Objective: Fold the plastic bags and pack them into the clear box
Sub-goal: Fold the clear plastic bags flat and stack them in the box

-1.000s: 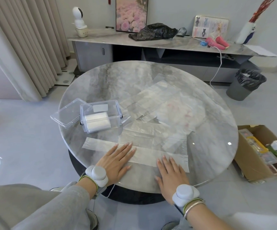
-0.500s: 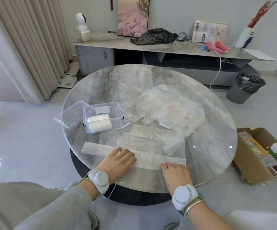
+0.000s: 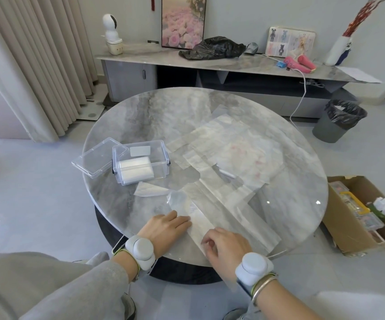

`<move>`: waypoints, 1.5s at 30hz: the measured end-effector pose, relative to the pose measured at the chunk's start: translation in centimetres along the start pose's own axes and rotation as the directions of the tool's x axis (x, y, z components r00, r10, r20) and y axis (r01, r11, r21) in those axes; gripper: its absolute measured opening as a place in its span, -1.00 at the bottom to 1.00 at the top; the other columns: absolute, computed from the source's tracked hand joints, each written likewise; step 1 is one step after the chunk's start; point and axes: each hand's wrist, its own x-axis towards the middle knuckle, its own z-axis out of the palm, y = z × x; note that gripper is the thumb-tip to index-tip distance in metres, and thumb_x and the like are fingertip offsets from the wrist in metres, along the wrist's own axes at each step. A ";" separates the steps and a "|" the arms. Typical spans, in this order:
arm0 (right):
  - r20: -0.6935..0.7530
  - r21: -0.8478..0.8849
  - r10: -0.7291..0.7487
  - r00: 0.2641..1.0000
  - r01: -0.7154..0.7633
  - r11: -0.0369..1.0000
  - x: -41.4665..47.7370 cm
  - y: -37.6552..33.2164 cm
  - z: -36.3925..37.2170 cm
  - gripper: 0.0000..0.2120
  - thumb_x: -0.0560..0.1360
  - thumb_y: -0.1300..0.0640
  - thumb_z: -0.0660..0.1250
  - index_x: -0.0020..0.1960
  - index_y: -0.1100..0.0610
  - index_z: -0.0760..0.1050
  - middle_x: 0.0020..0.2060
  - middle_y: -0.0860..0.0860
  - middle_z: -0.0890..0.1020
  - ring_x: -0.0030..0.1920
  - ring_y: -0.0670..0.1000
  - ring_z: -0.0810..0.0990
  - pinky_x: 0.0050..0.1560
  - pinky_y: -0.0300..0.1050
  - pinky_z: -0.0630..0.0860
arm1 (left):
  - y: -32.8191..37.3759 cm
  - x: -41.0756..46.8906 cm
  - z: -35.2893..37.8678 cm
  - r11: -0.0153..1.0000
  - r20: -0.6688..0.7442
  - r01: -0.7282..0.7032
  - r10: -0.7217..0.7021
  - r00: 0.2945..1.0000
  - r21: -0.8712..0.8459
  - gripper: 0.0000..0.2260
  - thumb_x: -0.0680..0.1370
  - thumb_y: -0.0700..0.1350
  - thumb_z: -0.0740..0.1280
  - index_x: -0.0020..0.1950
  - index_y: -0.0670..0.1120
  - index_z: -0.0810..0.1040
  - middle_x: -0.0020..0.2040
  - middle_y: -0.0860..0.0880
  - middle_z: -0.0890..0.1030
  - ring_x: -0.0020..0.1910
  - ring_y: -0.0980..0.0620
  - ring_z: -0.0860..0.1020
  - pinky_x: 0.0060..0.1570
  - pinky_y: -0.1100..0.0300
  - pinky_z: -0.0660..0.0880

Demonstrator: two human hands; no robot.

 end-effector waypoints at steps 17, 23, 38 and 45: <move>-0.020 -0.350 -0.028 0.999 0.019 0.937 0.5 1.1 0.6 -0.32 0.52 -0.24 -0.30 0.12 0.04 0.52 0.01 0.02 0.63 0.06 0.09 0.54 -0.05 -0.04 0.40 | 0.3 2.0 -0.1 0.978 0.204 0.163 -0.134 0.970 -0.132 -0.67 0.41 0.09 0.36 0.12 0.00 0.54 0.25 0.06 0.58 0.19 0.02 0.57 0.15 0.14 0.52; -0.093 -0.228 -0.031 0.995 0.009 0.974 2.1 2.0 -0.4 -0.74 0.60 0.04 0.09 0.21 0.05 0.44 0.11 0.01 0.56 0.15 0.08 0.51 0.06 -0.05 0.48 | 1.5 2.6 -0.2 0.980 0.158 0.179 -0.164 0.974 -0.083 -0.56 0.25 -0.19 0.49 0.12 -0.05 0.57 0.26 -0.06 0.56 0.22 -0.08 0.56 0.10 0.09 0.55; -0.073 -0.348 0.097 0.993 -0.117 0.930 2.6 3.8 2.5 -0.61 0.37 -0.04 0.15 -0.07 0.09 0.68 -0.24 0.02 0.69 -0.18 0.07 0.65 -0.19 -0.04 0.60 | 0.8 2.7 -1.0 0.998 0.204 0.066 -0.063 0.977 -0.005 -0.66 0.30 -0.09 0.40 0.07 -0.05 0.60 0.14 0.04 0.62 0.09 -0.03 0.58 0.34 0.03 0.33; -0.126 -0.323 -0.002 0.992 -0.040 0.946 2.2 1.2 1.0 -0.79 0.44 0.02 0.32 0.02 0.06 0.58 -0.19 0.01 0.66 -0.05 0.09 0.59 -0.05 -0.02 0.49 | 0.6 3.0 -1.0 0.964 0.277 0.224 -0.256 0.926 0.143 -0.50 0.25 -0.12 0.56 0.18 -0.06 0.62 0.30 -0.10 0.56 0.31 -0.13 0.50 0.30 -0.08 0.45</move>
